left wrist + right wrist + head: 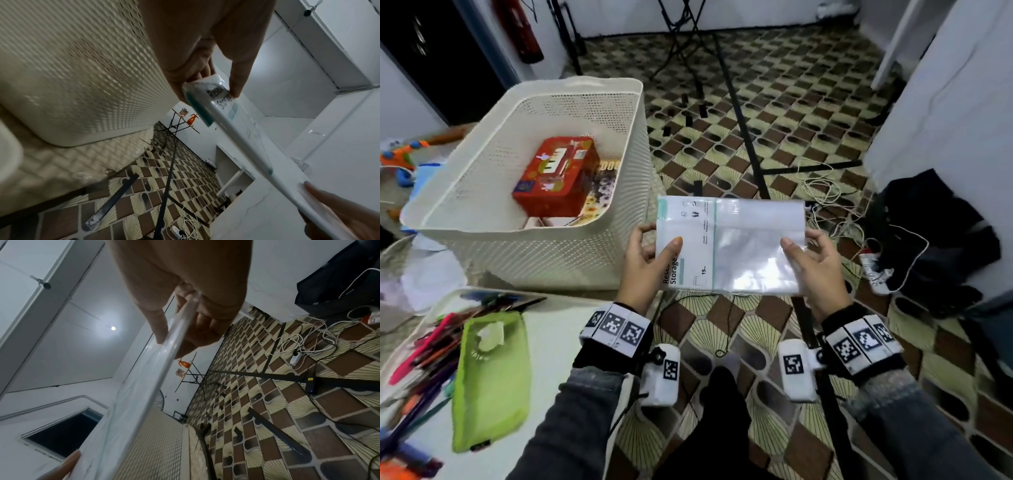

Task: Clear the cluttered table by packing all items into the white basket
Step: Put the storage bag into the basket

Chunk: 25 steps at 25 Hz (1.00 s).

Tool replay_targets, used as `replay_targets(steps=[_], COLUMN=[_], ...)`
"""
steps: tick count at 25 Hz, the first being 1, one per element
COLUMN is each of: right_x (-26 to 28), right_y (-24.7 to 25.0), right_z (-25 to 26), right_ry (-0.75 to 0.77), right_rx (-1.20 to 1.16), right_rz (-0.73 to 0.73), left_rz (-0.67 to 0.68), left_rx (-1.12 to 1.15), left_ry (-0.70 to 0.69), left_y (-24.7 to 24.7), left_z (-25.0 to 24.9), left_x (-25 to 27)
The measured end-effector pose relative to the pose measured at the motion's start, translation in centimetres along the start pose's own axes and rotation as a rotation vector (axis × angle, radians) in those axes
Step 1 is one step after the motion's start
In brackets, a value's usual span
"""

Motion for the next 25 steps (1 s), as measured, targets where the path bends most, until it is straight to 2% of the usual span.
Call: replay_targets(steps=[3, 8, 16, 20, 25], right_x=[-3.7, -13.9, -27.9, -31.5, -34.7], right_y=[1.0, 1.1, -1.8, -2.7, -6.1], right_z=[1.0, 3.5, 9.1, 9.1, 9.0], right_ry=[0.023, 0.001, 0.046, 0.040, 0.011], right_rx=[0.017, -0.022, -0.039, -0.057, -0.066], right_rz=[-0.004, -0.010, 0.079, 0.103, 0.186], left_rz=[0.000, -0.054, -0.135, -0.143, -0.241], left_rx=[-0.017, -0.042, -0.074, -0.096, -0.108], left_ry=[-0.008, -0.060, -0.138, -0.116, -0.103], left_y=[-2.1, -5.0, -6.5, -6.5, -4.4], left_z=[0.2, -1.9, -6.9, -6.9, -7.3], left_x=[-4.1, -13.4, -26.0, -28.6, -29.7])
Point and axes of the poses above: each hand's wrist, its own x-axis away from the middle knuckle, its own y-axis out of the back of the hand, z = x × y, the point moved 9 cm from there along -x, towards the middle knuckle, and after that the axes turned 6 degrees about z, right-handed, at the moved point
